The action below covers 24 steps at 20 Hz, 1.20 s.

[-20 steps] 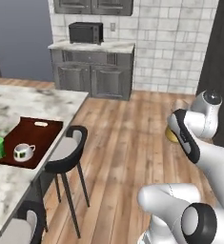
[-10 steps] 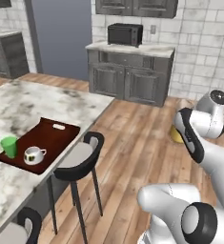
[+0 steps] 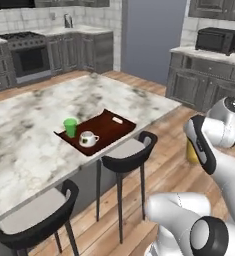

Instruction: There is a tray on the dining counter. Grab the cup, mug, and pitcher and place them on the tray. The pitcher may be placed next to the tray if it cannot fit the tray.

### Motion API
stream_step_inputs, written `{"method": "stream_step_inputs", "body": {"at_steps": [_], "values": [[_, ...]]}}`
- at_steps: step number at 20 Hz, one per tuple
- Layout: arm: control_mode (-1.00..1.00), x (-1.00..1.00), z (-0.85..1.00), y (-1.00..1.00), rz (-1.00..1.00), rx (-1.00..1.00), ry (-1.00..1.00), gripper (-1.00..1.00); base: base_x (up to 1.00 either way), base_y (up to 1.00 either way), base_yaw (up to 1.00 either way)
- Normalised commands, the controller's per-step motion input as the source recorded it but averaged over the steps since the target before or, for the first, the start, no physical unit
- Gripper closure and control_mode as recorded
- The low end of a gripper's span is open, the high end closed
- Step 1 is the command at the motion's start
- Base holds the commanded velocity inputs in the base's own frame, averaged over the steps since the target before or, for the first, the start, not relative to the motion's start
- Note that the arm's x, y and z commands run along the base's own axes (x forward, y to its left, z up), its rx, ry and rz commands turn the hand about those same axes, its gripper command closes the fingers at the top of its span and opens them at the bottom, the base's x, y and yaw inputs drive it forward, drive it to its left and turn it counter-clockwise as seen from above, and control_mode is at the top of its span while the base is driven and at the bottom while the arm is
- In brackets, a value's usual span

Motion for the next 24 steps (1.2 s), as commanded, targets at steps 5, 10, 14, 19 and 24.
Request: {"method": "stream_step_inputs", "body": {"at_steps": [5, 10, 14, 19, 24], "values": [[1.00, 0.00, 0.00, 0.00, 0.00, 0.00, 0.00, 1.00, 0.40, -0.14, 0.53], [1.00, 0.00, 0.00, 0.00, 0.00, 0.00, 0.00, 1.00, 0.35, -0.25, 0.43], [1.00, 0.00, 0.00, 0.00, 0.00, 0.00, 0.00, 1.00, 0.22, -0.30, 0.27], [1.00, 0.00, 0.00, 0.00, 0.00, 0.00, 0.00, 1.00, 0.21, -0.24, 0.22], [1.00, 0.00, 0.00, 0.00, 0.00, 0.00, 0.00, 1.00, 0.16, -0.07, 0.20]]}}
